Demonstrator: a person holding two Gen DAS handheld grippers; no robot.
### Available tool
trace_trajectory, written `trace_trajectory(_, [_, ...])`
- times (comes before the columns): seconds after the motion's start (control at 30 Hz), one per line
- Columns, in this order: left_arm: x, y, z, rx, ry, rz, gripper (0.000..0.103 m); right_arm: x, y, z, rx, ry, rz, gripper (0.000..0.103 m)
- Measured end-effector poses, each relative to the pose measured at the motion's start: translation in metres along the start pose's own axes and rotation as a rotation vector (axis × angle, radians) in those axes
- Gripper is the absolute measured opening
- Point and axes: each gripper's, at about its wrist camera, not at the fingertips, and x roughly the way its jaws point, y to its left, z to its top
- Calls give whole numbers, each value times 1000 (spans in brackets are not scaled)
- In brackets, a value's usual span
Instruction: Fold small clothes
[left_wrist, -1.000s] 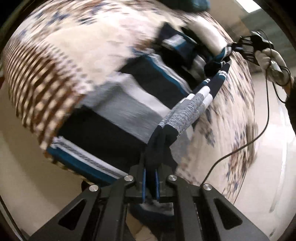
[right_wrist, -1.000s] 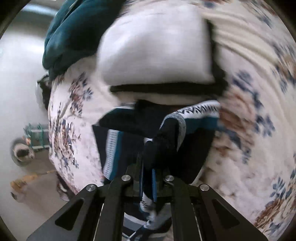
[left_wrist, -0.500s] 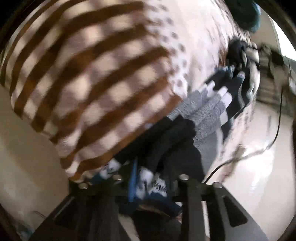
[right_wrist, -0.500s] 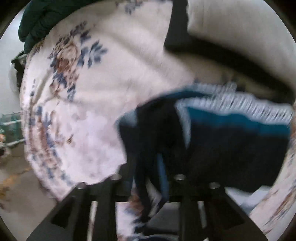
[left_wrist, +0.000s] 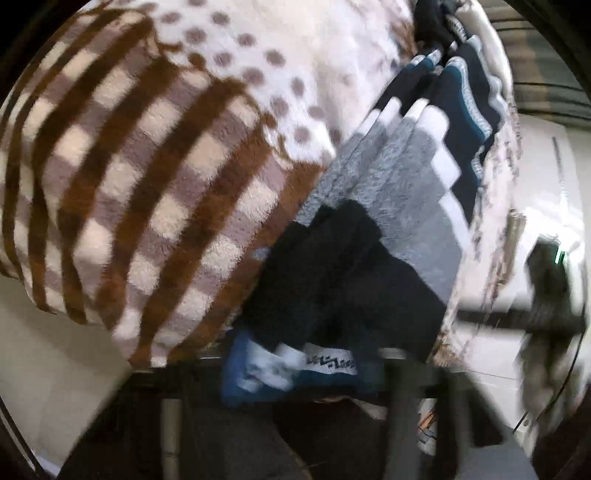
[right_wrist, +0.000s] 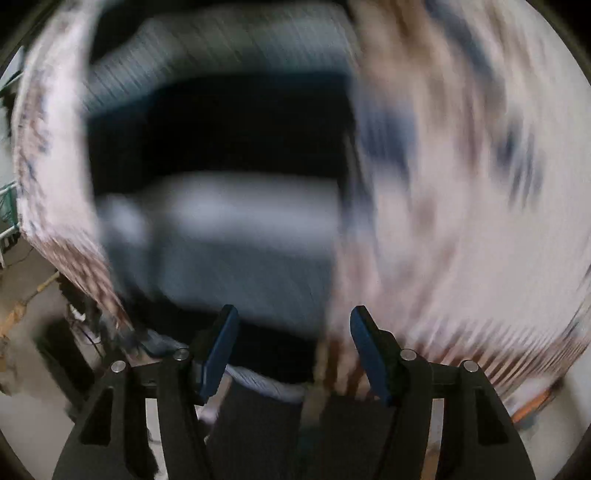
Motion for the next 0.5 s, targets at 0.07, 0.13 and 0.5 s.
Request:
trace_trajectory(0.07, [1, 1, 1, -26, -5, -2, 9, 39, -14, -30, 15, 36, 27, 42])
trace_trajectory(0.13, [-1, 1, 0, -32, -5, 26, 8, 65, -20, -55, 16, 40, 78, 9])
trace_trajectory(0.5, [-112, -115, 62, 82, -165, 15, 66, -24, -48, -57, -35, -164, 238, 63])
